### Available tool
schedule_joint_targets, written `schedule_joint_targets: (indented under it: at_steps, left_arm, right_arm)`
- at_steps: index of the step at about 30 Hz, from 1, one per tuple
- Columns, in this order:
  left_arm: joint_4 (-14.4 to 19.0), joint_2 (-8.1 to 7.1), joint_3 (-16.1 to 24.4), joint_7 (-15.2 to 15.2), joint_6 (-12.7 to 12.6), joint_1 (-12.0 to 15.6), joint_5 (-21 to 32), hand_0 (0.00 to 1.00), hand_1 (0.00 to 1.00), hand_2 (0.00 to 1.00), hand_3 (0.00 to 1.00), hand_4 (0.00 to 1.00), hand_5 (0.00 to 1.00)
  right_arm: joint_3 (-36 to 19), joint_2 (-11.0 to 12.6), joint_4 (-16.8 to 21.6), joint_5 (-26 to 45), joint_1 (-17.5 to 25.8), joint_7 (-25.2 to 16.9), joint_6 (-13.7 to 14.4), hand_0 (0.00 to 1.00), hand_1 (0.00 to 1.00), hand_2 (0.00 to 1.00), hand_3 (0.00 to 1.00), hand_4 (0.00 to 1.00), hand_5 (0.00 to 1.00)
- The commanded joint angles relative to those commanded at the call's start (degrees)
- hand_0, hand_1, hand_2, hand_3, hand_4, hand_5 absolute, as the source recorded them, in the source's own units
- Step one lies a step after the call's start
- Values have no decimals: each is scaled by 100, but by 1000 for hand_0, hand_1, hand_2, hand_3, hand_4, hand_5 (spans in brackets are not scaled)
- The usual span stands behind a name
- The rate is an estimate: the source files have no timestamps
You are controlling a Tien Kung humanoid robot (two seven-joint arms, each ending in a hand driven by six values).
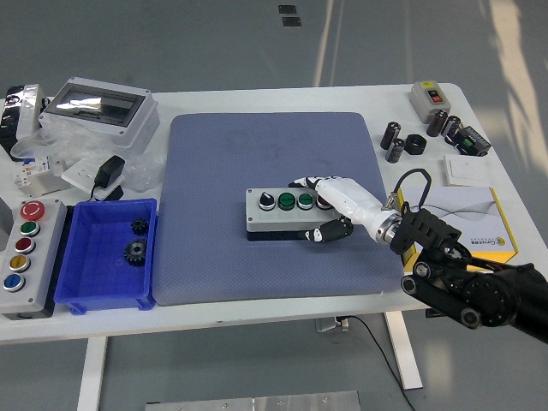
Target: Pick up the button,place it on the desk,press the button,press the button
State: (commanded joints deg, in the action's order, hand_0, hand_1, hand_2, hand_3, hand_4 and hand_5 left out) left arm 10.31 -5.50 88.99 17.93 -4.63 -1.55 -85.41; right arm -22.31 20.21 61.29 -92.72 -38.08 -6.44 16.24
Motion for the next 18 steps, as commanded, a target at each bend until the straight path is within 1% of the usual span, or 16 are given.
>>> schedule_joint_targets:
  at_steps: [1, 2, 7, 8, 13, 14, 18]
  left_arm:
    - [0, 0, 1, 1, 0, 1, -3, 631, 589, 537, 599, 614, 227]
    - [0, 0, 3, 2, 1, 2, -7, 632, 587, 537, 598, 609, 222]
    - [0, -1, 6, 3, 5, -2, -23, 632, 587, 537, 598, 609, 222]
    - [0, 0, 6, 3, 6, -3, -27, 632, 586, 536, 598, 608, 220]
    - [0, 6, 8, 7, 11, -7, -42, 632, 586, 536, 598, 608, 220]
    - [0, 7, 8, 9, 11, -6, -44, 632, 584, 536, 597, 606, 216]
    - [0, 11, -6, 8, 14, -4, -35, 632, 584, 536, 597, 606, 216]
  right_arm:
    - [-10, 20, 32, 41, 0, 0, -46, 897, 833, 860, 896, 590, 230]
    - [-17, 36, 57, 73, -2, 0, -86, 929, 859, 888, 920, 680, 386]
    - [-39, 150, 236, 252, -22, -22, -296, 929, 859, 888, 920, 680, 386]
    - [-42, 171, 269, 274, -26, -26, -319, 937, 866, 891, 923, 704, 447]
    - [-77, 292, 458, 365, -45, -53, -382, 937, 866, 891, 923, 704, 447]
    - [-92, 314, 484, 365, -48, -55, -387, 943, 871, 898, 933, 718, 447]
    - [-105, 386, 557, 378, -59, -62, -401, 943, 871, 898, 933, 718, 447]
